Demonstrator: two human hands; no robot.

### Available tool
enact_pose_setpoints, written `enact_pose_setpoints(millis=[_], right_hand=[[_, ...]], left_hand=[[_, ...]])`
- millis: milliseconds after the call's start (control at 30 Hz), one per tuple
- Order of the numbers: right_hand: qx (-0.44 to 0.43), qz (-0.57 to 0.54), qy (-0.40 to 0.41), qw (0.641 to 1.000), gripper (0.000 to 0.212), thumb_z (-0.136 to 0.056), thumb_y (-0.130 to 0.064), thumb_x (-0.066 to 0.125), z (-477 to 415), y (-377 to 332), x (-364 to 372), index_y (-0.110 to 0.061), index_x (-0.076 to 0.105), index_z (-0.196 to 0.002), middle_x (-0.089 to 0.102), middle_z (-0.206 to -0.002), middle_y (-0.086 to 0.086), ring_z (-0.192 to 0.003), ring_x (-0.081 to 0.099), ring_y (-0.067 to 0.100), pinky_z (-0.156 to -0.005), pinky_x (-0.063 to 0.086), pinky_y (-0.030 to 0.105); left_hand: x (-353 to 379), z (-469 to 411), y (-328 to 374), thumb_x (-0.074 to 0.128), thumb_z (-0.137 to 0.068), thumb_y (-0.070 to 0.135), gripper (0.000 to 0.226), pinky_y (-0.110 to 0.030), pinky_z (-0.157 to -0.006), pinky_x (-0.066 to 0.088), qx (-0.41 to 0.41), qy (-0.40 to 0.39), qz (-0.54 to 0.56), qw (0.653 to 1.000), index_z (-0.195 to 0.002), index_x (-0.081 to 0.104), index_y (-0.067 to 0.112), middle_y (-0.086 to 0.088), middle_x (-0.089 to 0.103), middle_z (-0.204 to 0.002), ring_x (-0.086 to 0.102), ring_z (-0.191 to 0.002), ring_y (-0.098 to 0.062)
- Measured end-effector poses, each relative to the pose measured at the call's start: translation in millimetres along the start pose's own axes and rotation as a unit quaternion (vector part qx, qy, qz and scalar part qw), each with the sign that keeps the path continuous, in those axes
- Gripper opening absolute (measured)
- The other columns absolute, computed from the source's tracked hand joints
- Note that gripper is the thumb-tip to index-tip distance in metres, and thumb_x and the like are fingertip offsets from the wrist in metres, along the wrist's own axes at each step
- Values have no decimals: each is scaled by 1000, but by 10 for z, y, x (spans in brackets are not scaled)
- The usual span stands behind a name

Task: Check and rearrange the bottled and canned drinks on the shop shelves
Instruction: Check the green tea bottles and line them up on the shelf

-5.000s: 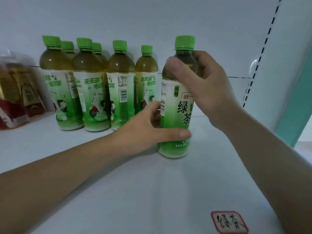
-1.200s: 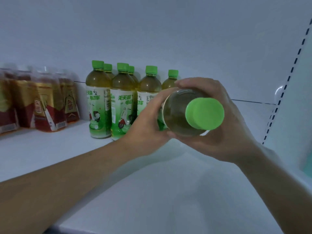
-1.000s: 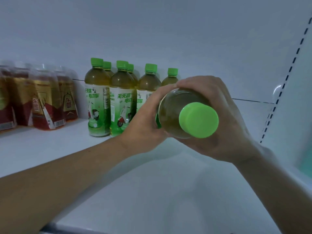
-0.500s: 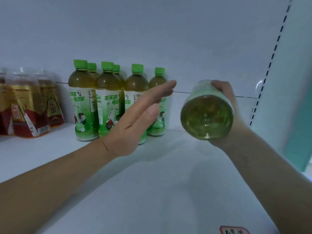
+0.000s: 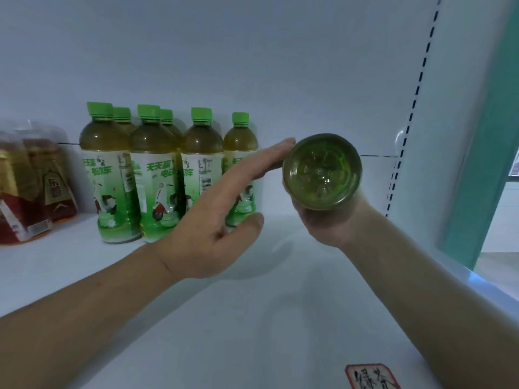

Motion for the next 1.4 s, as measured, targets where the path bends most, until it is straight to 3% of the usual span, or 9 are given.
enact_pose_setpoints(millis=[100, 233, 400, 500, 567, 700, 833, 1167, 1400], right_hand=[[-47, 97, 95, 990, 25, -94, -41, 60, -59, -169, -216, -18, 67, -90, 70, -80, -1, -72, 69, 15, -73, 60, 30], [-145, 288, 145, 935, 48, -87, -39, 75, -19, -364, -269, -23, 53, -127, 69, -110, -5, -90, 70, 8, -66, 58, 23], [-148, 415, 131, 888, 46, -80, -35, 83, -37, -221, -104, -30, 55, -117, 69, -109, -12, -96, 67, 6, -69, 49, 22], [-98, 481, 86, 867, 57, -82, -34, 82, -124, -84, 26, -30, 50, -128, 66, -115, -11, -96, 66, 4, -64, 49, 18], [-32, 549, 61, 833, 65, -80, -32, 84, -155, 103, 41, -29, 46, -133, 64, -118, -6, -101, 65, 11, -75, 54, 26], [16, 644, 83, 760, 60, -78, -41, 83, -147, 294, 30, -25, 52, -127, 64, -109, -6, -101, 64, 16, -90, 55, 38], [22, 643, 90, 760, 67, -72, -47, 86, -173, 350, 138, -22, 50, -124, 67, -113, -2, -102, 65, 20, -90, 57, 42], [1, 655, 123, 745, 69, -88, -33, 74, -73, 442, 289, -14, 38, -144, 62, -124, 5, -107, 63, 24, -91, 53, 38], [-3, 715, 158, 681, 70, -90, -47, 69, 185, 243, 400, -18, 41, -148, 59, -136, -1, -122, 58, 22, -94, 47, 33]], left_hand=[[-273, -3, -126, 49, -82, -8, 62, -28, -119, 28, -29, 84, -88, 992, -142, 45, 7, -2, 46, -148, 37, -143, -11], [-590, 56, -357, 51, -83, 0, 53, -25, -120, 22, -85, 156, -182, 967, -135, 56, 10, 1, 49, -144, 36, -141, -12], [-579, 128, -619, 49, -85, 15, 48, -28, -122, 15, -136, 109, -218, 960, -131, 62, 20, 10, 51, -144, 29, -145, -6], [-572, 126, -633, 49, -86, 22, 50, -12, -118, -3, -142, 92, -250, 953, -135, 59, 22, 9, 49, -148, 24, -146, -6], [-577, 107, -613, 49, -85, 21, 49, -7, -113, -9, -137, 91, -249, 954, -133, 60, 20, 7, 50, -146, 24, -145, -8], [-584, 100, -617, 50, -84, 21, 47, -23, -121, 2, -133, 94, -244, 956, -128, 64, 18, 4, 56, -141, 28, -144, -12], [-559, 106, -634, 50, -83, 20, 44, -38, -124, 13, -147, 104, -219, 959, -124, 66, 20, 6, 58, -137, 29, -143, -14], [-532, 113, -601, 48, -83, 22, 46, -37, -125, 9, -150, 99, -164, 970, -125, 66, 22, 9, 58, -135, 23, -144, -8], [-529, 111, -575, 55, -86, 18, 40, -30, -123, 7, -161, 80, -129, 975, -124, 66, 21, 7, 58, -134, 37, -138, -14]])
Point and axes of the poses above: each hand's wrist, its own z-axis away from the middle knuckle, its own x-axis out of the palm, y = z × x, the point moved 10 cm from there along -z, towards the middle knuckle
